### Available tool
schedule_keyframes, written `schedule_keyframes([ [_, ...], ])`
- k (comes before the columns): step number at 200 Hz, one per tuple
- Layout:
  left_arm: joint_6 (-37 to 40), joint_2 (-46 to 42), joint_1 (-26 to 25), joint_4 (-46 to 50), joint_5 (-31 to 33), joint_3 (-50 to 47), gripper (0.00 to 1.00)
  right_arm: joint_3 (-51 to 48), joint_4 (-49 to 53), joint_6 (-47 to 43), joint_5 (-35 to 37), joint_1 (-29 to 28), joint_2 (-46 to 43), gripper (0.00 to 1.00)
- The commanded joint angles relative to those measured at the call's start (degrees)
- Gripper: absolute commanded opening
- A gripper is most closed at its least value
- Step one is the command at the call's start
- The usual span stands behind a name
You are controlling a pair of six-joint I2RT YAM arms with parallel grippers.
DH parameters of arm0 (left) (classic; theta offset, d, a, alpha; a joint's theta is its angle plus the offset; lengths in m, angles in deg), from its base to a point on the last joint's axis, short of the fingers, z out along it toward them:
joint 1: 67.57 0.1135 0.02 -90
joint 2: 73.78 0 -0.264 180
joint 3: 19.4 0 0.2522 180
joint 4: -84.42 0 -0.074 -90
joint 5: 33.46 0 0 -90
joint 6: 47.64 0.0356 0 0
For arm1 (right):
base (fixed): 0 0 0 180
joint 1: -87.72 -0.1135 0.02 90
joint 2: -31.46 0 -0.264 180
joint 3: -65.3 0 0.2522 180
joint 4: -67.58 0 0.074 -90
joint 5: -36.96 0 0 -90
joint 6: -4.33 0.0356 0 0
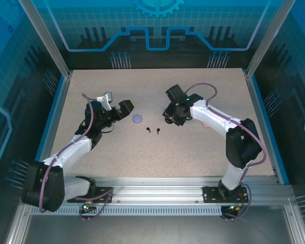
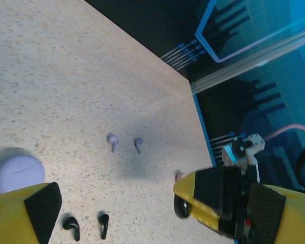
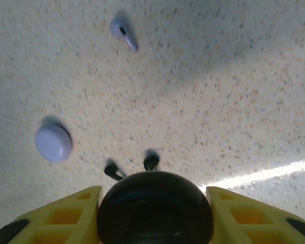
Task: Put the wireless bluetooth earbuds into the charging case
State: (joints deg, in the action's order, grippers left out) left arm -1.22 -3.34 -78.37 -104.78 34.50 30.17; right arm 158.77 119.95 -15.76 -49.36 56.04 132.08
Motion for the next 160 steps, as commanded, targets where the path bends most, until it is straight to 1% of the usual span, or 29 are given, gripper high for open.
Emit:
schedule_keyframes([
  [1, 0.93, 1.75, -1.36, -8.54, -4.74, -1.15, 0.99, 0.04, -3.99, 3.49, -3.49, 1.75, -2.11, 0.39],
  [50, 5.01, 6.16, -8.48, -12.40, -4.24, -1.36, 0.99, -0.07, -8.81, 14.15, -5.99, 2.77, -2.46, 0.39],
  [66, 5.23, 7.94, -9.64, -13.61, -4.01, -1.36, 0.99, -0.21, -10.52, 17.14, -6.77, 2.64, -2.44, 0.39],
  [89, 5.43, 10.16, -10.36, -15.57, -3.50, -1.36, 0.98, 1.08, -10.33, 19.40, -6.18, 1.73, -2.61, 0.39],
  [114, 5.34, 12.86, -10.94, -17.79, -3.19, -0.88, 0.93, 2.77, -9.69, 20.82, -5.25, 0.47, -2.29, 0.38],
  [160, 5.14, 18.20, -12.59, -20.57, -3.21, 0.87, 0.79, 6.41, -9.13, 22.11, -5.04, -1.47, 0.15, 0.38],
])
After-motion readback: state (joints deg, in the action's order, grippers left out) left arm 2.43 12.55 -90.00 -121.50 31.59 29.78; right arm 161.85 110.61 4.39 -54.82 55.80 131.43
